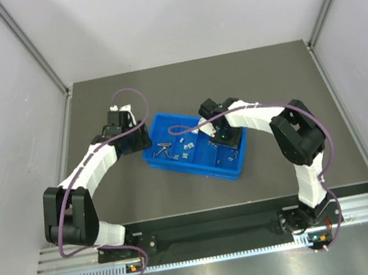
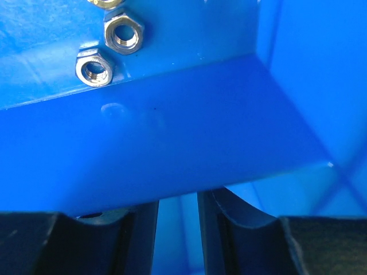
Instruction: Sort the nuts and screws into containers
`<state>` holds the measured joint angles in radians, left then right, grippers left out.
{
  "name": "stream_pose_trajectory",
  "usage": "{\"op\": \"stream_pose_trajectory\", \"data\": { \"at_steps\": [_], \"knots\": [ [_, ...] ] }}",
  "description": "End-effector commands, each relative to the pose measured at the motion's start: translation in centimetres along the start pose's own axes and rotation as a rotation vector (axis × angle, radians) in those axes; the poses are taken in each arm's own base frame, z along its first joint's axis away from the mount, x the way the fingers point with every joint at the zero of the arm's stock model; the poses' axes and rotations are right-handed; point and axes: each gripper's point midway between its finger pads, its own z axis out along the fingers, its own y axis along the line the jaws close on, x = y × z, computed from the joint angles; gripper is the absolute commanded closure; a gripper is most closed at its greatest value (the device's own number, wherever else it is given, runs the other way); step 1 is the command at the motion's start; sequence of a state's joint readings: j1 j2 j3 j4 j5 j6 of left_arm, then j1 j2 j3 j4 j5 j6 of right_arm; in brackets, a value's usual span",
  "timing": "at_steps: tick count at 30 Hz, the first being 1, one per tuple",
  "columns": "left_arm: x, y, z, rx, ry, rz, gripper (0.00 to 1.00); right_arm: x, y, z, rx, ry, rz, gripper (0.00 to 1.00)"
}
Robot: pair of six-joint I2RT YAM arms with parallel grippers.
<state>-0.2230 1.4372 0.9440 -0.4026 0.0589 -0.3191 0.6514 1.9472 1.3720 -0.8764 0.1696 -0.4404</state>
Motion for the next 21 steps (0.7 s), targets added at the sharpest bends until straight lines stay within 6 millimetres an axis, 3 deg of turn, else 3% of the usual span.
{"op": "stream_pose_trajectory", "data": {
  "at_steps": [1,9,21],
  "knots": [
    [-1.5,-0.2,-0.6,0.009,-0.064,0.004,0.34,0.2,-0.3,1.1,0.014,0.020,0.028,0.68],
    [-1.4,0.0,-0.6,0.002,-0.063,0.005,0.33,0.0,-0.3,1.8,0.025,0.009,0.045,0.75],
    [-1.4,0.0,-0.6,0.003,-0.061,0.004,0.34,-1.9,0.3,2.0,-0.012,-0.099,0.062,0.68]
  ]
}}
